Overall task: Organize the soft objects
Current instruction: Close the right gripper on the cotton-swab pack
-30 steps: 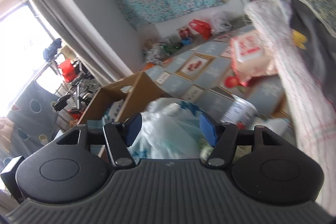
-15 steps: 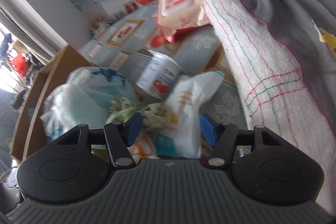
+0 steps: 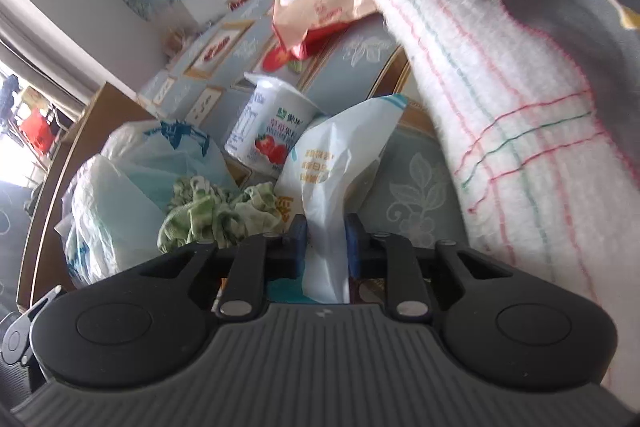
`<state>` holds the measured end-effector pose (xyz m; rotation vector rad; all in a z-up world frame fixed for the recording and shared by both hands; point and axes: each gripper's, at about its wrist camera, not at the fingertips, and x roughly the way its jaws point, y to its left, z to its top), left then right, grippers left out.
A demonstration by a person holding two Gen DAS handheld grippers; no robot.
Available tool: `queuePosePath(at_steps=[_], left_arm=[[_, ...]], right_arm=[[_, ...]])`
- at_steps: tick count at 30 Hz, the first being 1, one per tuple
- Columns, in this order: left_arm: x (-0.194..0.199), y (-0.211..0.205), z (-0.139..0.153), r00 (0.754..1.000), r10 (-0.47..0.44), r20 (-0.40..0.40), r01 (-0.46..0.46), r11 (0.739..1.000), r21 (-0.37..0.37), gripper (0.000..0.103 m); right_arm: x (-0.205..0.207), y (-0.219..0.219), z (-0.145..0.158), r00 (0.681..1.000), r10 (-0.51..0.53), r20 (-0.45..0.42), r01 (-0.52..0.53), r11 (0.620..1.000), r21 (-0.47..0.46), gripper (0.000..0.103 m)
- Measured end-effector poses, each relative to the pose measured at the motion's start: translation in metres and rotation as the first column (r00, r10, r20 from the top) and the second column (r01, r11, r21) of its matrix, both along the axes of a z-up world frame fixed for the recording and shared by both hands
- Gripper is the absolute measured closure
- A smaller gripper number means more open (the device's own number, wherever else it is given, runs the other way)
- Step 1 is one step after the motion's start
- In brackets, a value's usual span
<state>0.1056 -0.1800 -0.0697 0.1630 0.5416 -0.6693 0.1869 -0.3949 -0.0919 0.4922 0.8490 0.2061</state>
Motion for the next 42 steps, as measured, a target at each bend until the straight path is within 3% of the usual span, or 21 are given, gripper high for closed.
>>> queuePosePath(at_steps=[6,10,15,18,22,24,28,32,36,39,42], left_arm=[[0.001,-0.002,0.002,1.0,-0.002,-0.007,0.002,1.0,-0.003,0.038],[-0.001,-0.002,0.004,1.0,-0.009,-0.013,0.009,1.0,-0.012,0.037],[-0.006,-0.003,0.006,1.0,-0.02,-0.006,0.02,1.0,-0.016,0.037],[-0.007,-0.003,0.006,1.0,-0.021,-0.009,0.02,1.0,-0.021,0.037],[-0.006,0.001,0.006,1.0,-0.012,-0.016,0.011,1.0,-0.019,0.037],[-0.005,0.003,0.006,1.0,-0.006,-0.02,0.006,1.0,-0.021,0.037],[-0.002,0.006,0.009,1.0,0.002,-0.028,-0.003,0.999,-0.032,0.037],[0.004,0.008,0.013,0.999,0.009,-0.039,-0.011,0.999,-0.045,0.037],[0.015,0.009,0.019,0.998,0.02,-0.067,-0.024,0.998,-0.057,0.037],[0.026,0.01,0.023,0.994,0.028,-0.104,-0.035,0.997,-0.07,0.037],[0.038,0.006,0.026,0.992,0.043,-0.12,-0.05,0.997,-0.054,0.037]], right_arm=[[-0.017,0.002,0.029,0.994,-0.006,0.114,0.021,0.99,-0.136,0.09],[-0.027,0.006,0.048,0.985,0.013,0.17,0.036,0.96,-0.279,0.09],[-0.03,0.016,0.055,0.984,0.068,0.162,0.016,0.884,-0.467,0.087],[-0.026,0.027,0.053,0.985,0.106,0.134,-0.027,0.871,-0.491,0.085],[-0.023,0.04,0.05,0.98,0.153,0.124,-0.085,0.896,-0.435,0.083],[-0.023,0.044,0.052,0.978,0.164,0.13,-0.102,0.915,-0.389,0.078],[-0.021,0.041,0.054,0.976,0.168,0.14,-0.131,0.962,-0.241,0.073],[-0.016,0.036,0.053,0.974,0.166,0.154,-0.155,0.985,-0.081,0.067],[-0.007,0.027,0.046,0.974,0.164,0.155,-0.182,0.978,0.106,0.062],[0.003,0.018,0.033,0.977,0.165,0.135,-0.198,0.937,0.288,0.062],[0.012,0.014,0.02,0.981,0.157,0.111,-0.187,0.914,0.36,0.062]])
